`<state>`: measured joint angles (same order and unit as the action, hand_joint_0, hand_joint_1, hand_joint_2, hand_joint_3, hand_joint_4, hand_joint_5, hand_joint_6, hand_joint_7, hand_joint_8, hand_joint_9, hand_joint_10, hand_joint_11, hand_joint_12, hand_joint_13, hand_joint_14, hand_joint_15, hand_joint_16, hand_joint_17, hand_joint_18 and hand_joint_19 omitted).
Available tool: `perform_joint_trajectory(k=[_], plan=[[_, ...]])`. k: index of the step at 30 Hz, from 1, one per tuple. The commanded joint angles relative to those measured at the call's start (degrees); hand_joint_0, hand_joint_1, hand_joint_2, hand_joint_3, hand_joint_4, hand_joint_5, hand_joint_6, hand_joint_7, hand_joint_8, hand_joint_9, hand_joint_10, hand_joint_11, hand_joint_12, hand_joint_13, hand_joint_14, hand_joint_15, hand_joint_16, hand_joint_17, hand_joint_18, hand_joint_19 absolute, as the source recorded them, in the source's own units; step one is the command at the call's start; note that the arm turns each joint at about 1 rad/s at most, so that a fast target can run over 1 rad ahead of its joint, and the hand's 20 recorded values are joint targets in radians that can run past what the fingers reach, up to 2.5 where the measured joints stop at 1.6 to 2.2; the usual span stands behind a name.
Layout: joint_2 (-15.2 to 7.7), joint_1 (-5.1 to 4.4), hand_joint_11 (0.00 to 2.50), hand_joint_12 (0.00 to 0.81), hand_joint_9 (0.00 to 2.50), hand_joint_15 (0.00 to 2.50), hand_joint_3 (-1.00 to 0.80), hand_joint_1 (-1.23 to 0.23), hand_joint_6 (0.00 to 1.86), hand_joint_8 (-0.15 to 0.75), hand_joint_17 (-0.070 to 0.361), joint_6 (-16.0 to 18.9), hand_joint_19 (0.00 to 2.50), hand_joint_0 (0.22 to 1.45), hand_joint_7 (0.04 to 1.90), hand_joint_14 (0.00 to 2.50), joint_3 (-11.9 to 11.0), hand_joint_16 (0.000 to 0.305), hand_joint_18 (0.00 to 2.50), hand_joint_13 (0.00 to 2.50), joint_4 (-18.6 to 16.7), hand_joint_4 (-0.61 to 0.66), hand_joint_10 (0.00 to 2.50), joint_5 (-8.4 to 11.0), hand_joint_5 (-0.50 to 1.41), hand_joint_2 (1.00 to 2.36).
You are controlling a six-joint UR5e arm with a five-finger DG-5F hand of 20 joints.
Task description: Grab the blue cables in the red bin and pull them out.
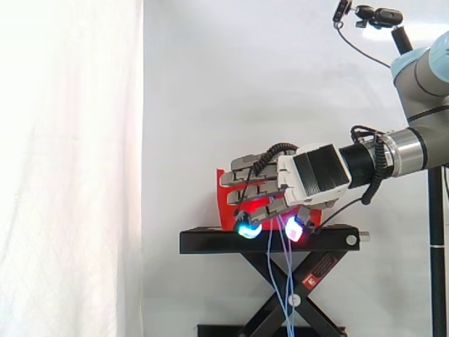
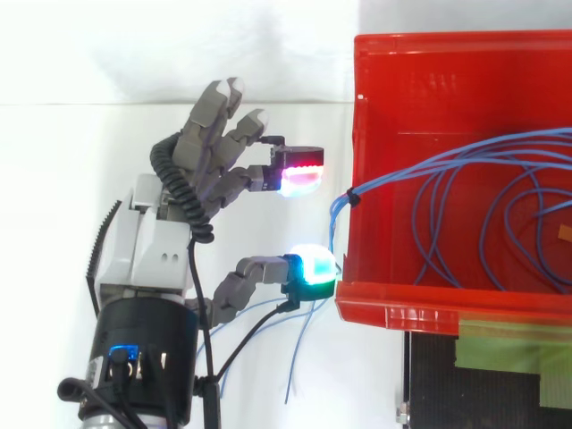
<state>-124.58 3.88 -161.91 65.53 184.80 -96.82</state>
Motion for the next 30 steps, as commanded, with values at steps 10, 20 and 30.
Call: perform_joint_trajectory(k=[10,20,30], plan=[[-0.6,-0.01,0.19,0.364,0.49,0.16,-1.00,-1.08,0.01,0.245,0.126,0.0,0.24,0.74,0.68,0.01,-0.1,0.056,0.20,0.29,-1.5,0.12,0.01,-0.04,0.69,1.00],[-0.6,0.17,0.19,0.363,0.49,0.16,-1.00,-1.07,0.01,0.247,0.126,0.0,0.24,0.74,0.66,0.01,0.0,0.056,0.20,0.29,-1.1,0.12,0.01,-0.04,0.69,1.00],[-0.6,0.43,0.20,0.365,0.49,0.16,-1.00,-1.06,0.01,0.248,0.126,-1.0,0.24,0.74,0.65,0.01,0.0,0.056,0.20,0.29,2.1,0.12,0.01,-0.04,0.69,1.00]])
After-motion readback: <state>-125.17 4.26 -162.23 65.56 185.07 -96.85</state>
